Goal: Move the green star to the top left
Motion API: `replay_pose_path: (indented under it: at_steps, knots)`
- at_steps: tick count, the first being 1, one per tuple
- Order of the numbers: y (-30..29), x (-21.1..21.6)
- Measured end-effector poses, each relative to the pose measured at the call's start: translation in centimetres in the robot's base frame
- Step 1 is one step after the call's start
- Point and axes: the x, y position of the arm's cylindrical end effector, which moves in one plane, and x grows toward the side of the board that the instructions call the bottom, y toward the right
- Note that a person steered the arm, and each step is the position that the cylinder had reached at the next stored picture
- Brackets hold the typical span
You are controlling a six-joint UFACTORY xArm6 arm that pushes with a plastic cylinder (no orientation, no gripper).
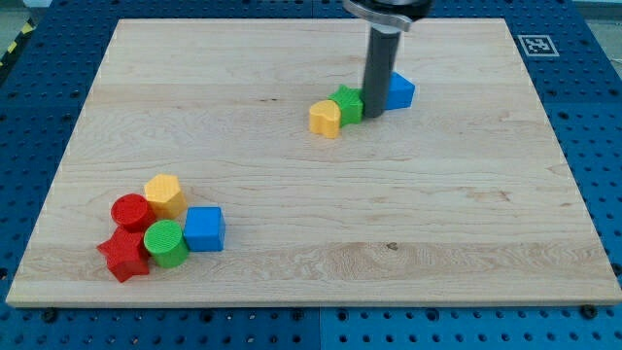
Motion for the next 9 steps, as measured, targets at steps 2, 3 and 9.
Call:
replay_pose_path:
  at_steps: [2,3,9]
  knots:
    - [-6.6,-0.1]
    - [-5.9,2.5]
    - [-10.8,-1.2]
